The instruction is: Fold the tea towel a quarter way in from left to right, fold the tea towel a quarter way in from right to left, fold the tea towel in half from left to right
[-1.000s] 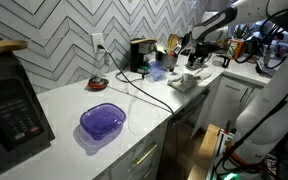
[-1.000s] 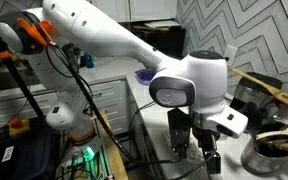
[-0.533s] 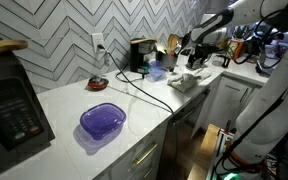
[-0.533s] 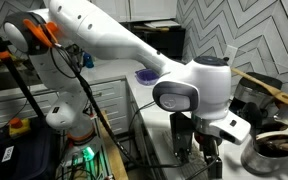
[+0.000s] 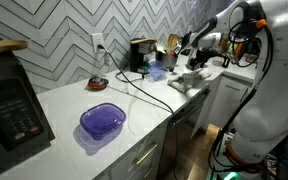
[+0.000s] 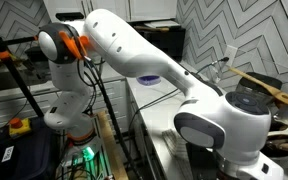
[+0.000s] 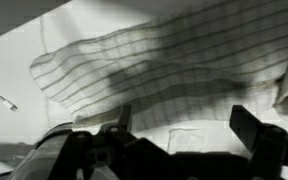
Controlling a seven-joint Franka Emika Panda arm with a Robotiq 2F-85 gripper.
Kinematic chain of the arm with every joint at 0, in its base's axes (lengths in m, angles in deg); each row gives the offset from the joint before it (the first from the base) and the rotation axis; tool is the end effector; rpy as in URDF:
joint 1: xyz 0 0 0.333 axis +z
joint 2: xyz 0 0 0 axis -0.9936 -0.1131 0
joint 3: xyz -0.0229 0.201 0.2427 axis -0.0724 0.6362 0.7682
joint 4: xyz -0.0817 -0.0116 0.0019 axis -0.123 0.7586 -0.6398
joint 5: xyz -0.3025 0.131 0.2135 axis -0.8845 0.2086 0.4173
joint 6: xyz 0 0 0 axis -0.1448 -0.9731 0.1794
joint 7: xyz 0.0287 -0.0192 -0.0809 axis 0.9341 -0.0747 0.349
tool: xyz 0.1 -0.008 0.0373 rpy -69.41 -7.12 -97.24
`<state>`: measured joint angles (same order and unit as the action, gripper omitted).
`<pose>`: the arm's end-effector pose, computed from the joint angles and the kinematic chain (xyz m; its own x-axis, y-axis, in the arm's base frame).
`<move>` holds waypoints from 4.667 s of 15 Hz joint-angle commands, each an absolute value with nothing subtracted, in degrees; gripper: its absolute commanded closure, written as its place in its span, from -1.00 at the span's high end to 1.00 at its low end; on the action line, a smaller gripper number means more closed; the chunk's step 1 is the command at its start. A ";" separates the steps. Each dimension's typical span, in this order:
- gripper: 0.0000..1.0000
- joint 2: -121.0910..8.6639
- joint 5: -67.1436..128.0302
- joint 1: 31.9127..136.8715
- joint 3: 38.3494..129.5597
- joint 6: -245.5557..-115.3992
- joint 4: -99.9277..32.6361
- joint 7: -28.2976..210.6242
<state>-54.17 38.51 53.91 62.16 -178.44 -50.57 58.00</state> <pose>0.3688 -0.5051 0.3959 0.8724 -0.4676 0.1424 -0.4837 -0.8677 0.1141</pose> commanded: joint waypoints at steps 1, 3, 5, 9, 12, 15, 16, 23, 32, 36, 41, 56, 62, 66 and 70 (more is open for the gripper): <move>1.00 -62.27 38.78 49.35 63.42 -177.46 -42.47 56.80; 1.00 -65.06 38.19 47.04 64.73 -177.59 -39.76 55.79; 1.00 -67.25 38.56 44.28 66.64 -177.51 -37.23 53.36; 1.00 -69.47 38.19 39.77 69.87 -177.35 -33.83 49.57; 1.00 -68.49 37.10 39.41 70.75 -178.29 -35.00 51.56; 1.00 -68.93 37.12 38.76 71.20 -178.26 -34.26 51.19; 1.00 -69.26 37.26 38.64 71.47 -178.37 -34.18 51.13; 1.00 -70.47 37.00 37.21 72.56 -179.61 -33.76 50.98; 0.49 -71.62 34.85 36.32 73.20 -180.07 -33.92 50.50; 0.04 -71.85 34.53 36.28 73.74 -179.97 -34.18 49.94; -0.72 -67.97 31.70 36.48 72.78 -179.97 -35.95 48.55; -0.96 -48.15 22.94 44.09 70.85 -169.25 -50.26 45.73; -0.96 -42.99 18.02 51.83 69.85 -166.13 -56.39 57.25; -0.34 -41.74 18.23 56.16 69.48 -164.75 -58.69 64.09; 0.24 -40.09 19.69 58.93 69.68 -163.85 -59.55 66.73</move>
<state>-43.04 19.41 56.63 70.77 -165.10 -57.39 64.73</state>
